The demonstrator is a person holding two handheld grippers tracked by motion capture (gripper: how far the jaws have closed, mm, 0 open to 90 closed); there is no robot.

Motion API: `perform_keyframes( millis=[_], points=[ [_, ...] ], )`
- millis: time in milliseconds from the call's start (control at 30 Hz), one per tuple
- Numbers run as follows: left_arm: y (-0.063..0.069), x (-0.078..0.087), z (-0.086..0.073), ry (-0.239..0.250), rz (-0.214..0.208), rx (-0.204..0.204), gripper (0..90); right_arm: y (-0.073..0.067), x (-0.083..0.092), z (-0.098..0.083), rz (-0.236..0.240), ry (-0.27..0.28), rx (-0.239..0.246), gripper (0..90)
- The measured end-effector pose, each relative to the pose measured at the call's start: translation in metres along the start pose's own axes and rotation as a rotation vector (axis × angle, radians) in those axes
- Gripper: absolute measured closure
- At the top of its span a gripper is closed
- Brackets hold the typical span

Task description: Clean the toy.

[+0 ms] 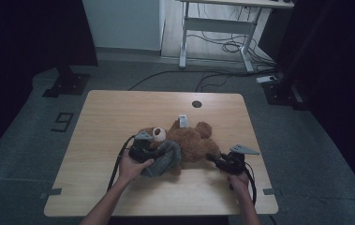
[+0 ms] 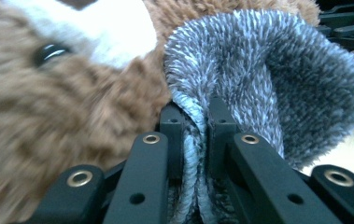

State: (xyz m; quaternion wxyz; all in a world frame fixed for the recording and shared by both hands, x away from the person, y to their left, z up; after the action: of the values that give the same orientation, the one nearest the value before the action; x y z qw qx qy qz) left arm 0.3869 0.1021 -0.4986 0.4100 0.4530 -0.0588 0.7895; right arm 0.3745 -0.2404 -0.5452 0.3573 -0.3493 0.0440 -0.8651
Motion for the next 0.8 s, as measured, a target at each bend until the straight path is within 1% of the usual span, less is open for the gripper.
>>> perform_keyframes(
  millis=[33,67,100,133,200,233,267,300,367,400,433,467,500,533,600,633,667,700,767,800],
  points=[
    [0.001,0.003,0.000,0.005,0.011,-0.002,80.1,0.000,0.000,0.000,0.000,0.000,-0.001,63.3],
    [0.001,0.003,0.000,0.005,0.011,-0.002,80.1,0.000,0.000,0.000,0.000,0.000,-0.001,63.3],
    [0.004,0.007,0.001,0.012,0.033,-0.016,80.1,0.000,0.000,0.000,-0.001,0.001,-0.004,63.3],
    [0.006,0.009,0.003,0.021,0.040,-0.023,80.0,0.000,0.000,0.000,-0.001,0.004,-0.006,63.3],
    [0.008,0.011,0.006,0.028,0.040,-0.029,79.9,0.000,0.000,0.000,-0.001,0.004,-0.007,63.3],
    [0.014,0.014,0.015,0.050,0.034,-0.043,79.9,0.000,0.000,0.000,0.000,0.004,-0.007,63.3],
    [0.019,0.014,0.020,0.062,0.027,-0.052,80.0,0.000,0.000,0.000,-0.001,0.003,-0.005,63.3],
    [0.019,0.014,0.020,0.062,0.027,-0.052,80.0,0.000,0.000,0.000,-0.001,0.003,-0.005,63.3],
    [0.030,0.013,0.033,0.070,0.002,-0.079,80.0,0.000,0.000,0.000,0.001,0.004,-0.007,63.3],
    [0.044,0.007,0.047,0.065,-0.021,-0.112,79.9,0.000,0.000,0.000,0.001,0.004,-0.008,63.3],
    [0.051,0.003,0.054,0.063,-0.022,-0.128,79.9,0.000,0.000,0.000,0.001,0.005,-0.009,63.3],
    [0.057,-0.001,0.061,0.060,-0.031,-0.139,79.8,0.000,-0.001,0.000,0.001,0.006,-0.011,63.3],
    [0.057,-0.001,0.061,0.060,-0.031,-0.139,79.8,-0.001,-0.001,0.000,0.002,0.006,-0.011,63.3],
    [0.069,-0.014,0.073,0.048,-0.046,-0.153,79.8,-0.001,0.000,0.000,0.002,0.005,-0.012,63.3],
    [0.078,-0.031,0.081,0.021,-0.052,-0.162,79.8,0.000,0.000,0.000,0.001,0.004,-0.006,63.3],
    [0.081,-0.040,0.083,0.004,-0.046,-0.167,79.8,0.000,0.000,0.000,0.002,0.003,-0.006,63.3],
    [0.083,-0.048,0.083,-0.018,-0.030,-0.172,79.7,0.000,0.000,0.000,0.001,0.003,-0.006,63.3],
    [0.083,-0.055,0.083,-0.031,-0.026,-0.171,79.7,0.000,0.000,0.000,0.000,0.002,-0.008,63.3],
    [0.082,-0.058,0.082,-0.034,-0.030,-0.164,79.7,0.000,0.000,-0.001,-0.008,-0.003,-0.005,63.3],
    [0.077,-0.057,0.078,-0.025,-0.031,-0.153,79.7,0.001,0.000,-0.001,-0.015,-0.012,-0.001,63.3]
  ],
)
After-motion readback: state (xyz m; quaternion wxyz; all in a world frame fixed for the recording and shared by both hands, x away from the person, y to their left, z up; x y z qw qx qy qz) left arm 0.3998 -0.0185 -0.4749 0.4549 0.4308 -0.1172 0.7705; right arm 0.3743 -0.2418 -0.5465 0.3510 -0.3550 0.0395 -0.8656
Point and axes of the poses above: each handheld gripper's, and its own axes: x roughly backward along the jaws, z roughly out of its top, y roughly to its right, the point moved 2 cm from there along -x, roughly forward along the jaws, and after that the axes turned 13 degrees about -y, right-handed, at the moved point
